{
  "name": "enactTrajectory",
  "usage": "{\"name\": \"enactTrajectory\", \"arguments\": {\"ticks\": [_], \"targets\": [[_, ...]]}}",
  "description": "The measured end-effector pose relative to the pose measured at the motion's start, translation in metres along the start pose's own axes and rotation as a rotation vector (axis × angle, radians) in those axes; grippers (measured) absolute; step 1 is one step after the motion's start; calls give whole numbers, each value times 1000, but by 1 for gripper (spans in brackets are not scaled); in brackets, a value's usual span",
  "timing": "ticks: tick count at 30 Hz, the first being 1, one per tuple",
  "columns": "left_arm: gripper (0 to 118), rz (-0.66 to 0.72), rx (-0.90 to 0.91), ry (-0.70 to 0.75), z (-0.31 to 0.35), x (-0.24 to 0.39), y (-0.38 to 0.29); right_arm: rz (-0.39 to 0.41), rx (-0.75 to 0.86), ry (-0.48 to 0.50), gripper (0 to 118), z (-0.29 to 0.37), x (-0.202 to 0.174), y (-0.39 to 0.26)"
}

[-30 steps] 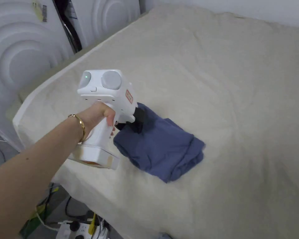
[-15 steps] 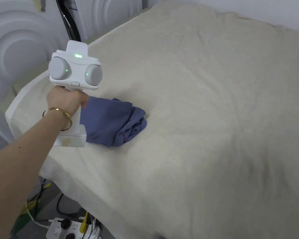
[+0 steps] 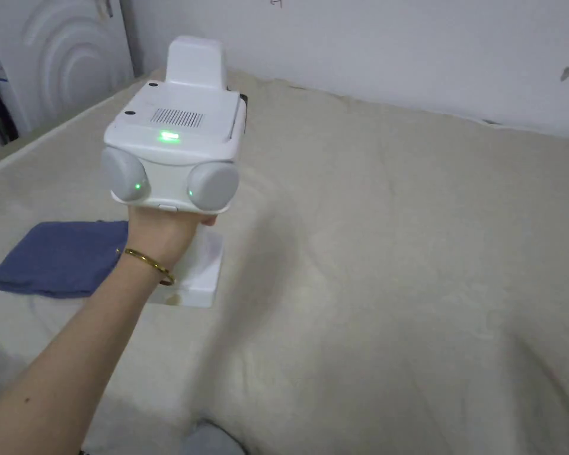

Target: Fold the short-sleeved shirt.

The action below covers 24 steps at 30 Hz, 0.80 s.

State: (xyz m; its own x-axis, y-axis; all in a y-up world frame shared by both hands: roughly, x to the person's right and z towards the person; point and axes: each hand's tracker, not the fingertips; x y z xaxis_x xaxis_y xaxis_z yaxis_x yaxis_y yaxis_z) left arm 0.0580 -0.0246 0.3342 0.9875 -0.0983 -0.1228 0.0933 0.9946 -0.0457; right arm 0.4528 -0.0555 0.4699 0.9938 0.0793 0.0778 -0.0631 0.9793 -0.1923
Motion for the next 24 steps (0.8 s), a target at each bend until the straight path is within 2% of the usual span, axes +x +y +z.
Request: {"name": "enactTrajectory", "arguments": {"ticks": [3,8,13,19,24], "targets": [[0,3,4,-80,26,36,-10,13,61,-42,2,7,8,11],[0,-10,36,-149,60,76,-34,-25,90,-59,2,11,19,5],[0,29,-35,-228,74,95,-61,-44,40,-85,2,11,21,-18],[0,10,-72,-241,86,104,-93,-76,-35,-105,2,9,21,-54],[0,58,-130,-235,87,100,-109,-99,-92,-92,2,16,18,-75]]}}
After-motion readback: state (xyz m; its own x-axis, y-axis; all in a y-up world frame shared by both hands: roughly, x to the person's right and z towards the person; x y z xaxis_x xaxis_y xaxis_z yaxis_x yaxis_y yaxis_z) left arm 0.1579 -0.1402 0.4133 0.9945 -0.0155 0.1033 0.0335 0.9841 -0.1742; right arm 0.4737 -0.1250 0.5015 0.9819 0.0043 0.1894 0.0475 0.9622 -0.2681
